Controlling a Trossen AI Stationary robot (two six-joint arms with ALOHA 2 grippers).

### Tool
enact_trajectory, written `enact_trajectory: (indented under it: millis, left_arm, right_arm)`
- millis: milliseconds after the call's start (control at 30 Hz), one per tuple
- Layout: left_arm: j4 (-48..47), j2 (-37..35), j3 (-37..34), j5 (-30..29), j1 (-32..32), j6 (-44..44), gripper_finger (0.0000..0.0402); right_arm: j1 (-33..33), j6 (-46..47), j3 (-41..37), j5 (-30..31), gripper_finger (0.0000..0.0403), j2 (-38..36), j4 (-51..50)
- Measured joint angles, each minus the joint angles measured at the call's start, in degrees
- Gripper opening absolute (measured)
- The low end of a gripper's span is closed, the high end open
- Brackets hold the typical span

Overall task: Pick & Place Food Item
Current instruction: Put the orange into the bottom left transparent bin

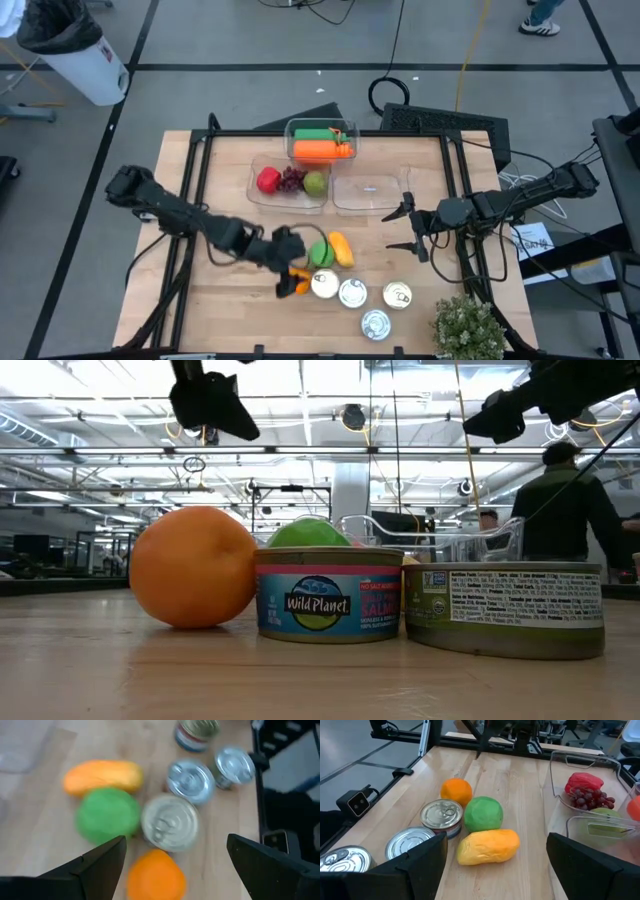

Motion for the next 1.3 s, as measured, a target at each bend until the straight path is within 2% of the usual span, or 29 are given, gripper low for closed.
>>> enact_trajectory:
  millis: [100, 367, 700, 867, 1033, 1167, 1300]
  left_arm:
    - [1.40, 2.96, 0.00, -0.21, -1.89, 3.22, 0.0363]
    - [2.03, 11.96, -0.01, -0.19, -4.61, 18.38, 0.0363]
    - [0.63, 18.40, -0.02, -0.25, -3.80, 19.91, 0.0363]
    - [-5.31, 17.46, -0.02, -0.48, -2.37, 20.35, 0.0363]
    - [-7.19, 13.02, -0.02, -4.10, -0.46, 21.01, 0.0363]
    - [-8.99, 9.09, -0.02, -4.33, 0.86, 20.02, 0.0363]
    - [-14.86, 7.57, 0.00, -4.66, 1.30, 19.44, 0.0363]
  right_arm:
    - [0.00, 0.00, 0.00, -0.01, 0.0320, 0.00, 0.21]
    - [0.00, 0.01, 0.00, -0.02, 0.0320, 0.00, 1.74]
    - [0.00, 1.01, -0.07, -0.02, 0.0320, 0.02, 2.51]
    - [0.00, 0.48, -1.58, -0.02, 0.0320, 0.02, 3.64]
    - [-0.02, 0.20, -1.97, 0.13, 0.0320, 0.02, 3.76]
    - [-0.02, 0.20, -1.97, 0.15, 0.0320, 0.02, 4.05]
    - [-0.02, 0.20, -1.97, 0.12, 0.0320, 0.02, 4.11]
